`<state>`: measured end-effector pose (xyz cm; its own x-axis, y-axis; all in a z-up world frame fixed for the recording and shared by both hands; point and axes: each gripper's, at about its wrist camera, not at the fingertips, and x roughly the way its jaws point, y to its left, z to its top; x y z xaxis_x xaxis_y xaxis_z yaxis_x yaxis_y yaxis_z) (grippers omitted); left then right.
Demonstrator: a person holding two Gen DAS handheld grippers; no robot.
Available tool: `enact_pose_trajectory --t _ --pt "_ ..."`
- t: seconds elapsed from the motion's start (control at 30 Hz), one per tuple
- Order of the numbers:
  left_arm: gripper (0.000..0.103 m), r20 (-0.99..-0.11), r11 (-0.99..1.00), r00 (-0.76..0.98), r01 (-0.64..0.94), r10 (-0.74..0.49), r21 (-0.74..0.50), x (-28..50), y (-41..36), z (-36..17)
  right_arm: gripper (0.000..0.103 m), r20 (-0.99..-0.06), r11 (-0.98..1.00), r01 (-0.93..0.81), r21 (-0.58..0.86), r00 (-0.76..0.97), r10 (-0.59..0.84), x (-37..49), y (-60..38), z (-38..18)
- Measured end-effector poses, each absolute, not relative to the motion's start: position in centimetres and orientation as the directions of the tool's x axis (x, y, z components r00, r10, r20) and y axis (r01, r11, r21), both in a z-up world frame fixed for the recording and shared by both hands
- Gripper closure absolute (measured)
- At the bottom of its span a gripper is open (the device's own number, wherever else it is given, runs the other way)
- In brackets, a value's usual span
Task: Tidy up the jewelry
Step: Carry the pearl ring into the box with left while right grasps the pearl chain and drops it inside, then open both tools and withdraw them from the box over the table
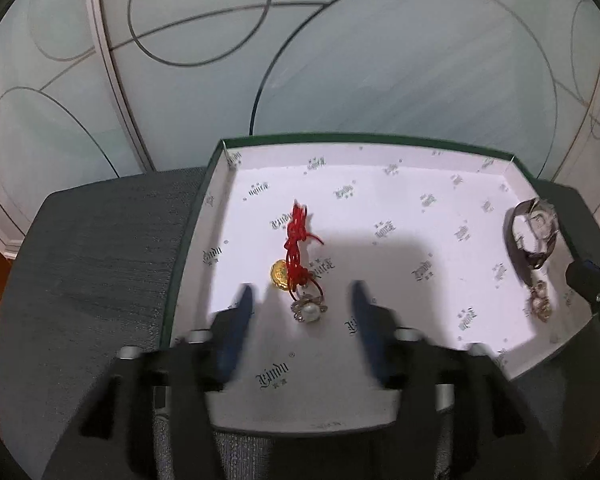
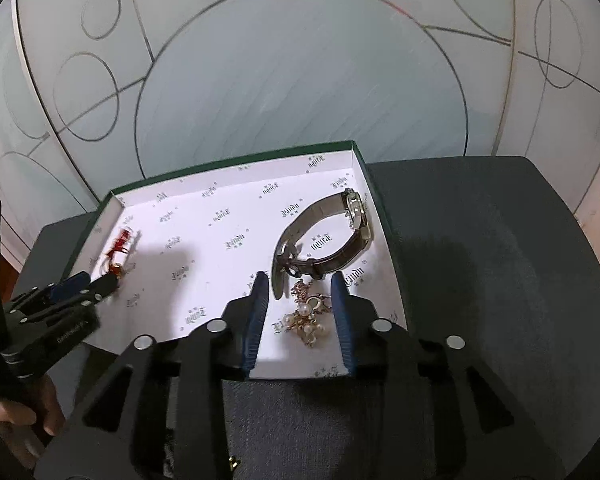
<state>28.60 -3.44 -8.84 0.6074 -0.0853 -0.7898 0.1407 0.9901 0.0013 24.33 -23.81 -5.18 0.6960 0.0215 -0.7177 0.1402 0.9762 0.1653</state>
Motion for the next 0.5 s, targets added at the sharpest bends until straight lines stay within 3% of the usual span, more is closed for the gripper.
enact_pose_trajectory --t 0.5 --pt "0.043 -0.768 0.992 0.629 0.104 -0.116 -0.065 21.0 1.9 -5.5 0.070 -0.706 0.973 0.116 0.200 0.705 0.061 16.2 -22.5 -4.2"
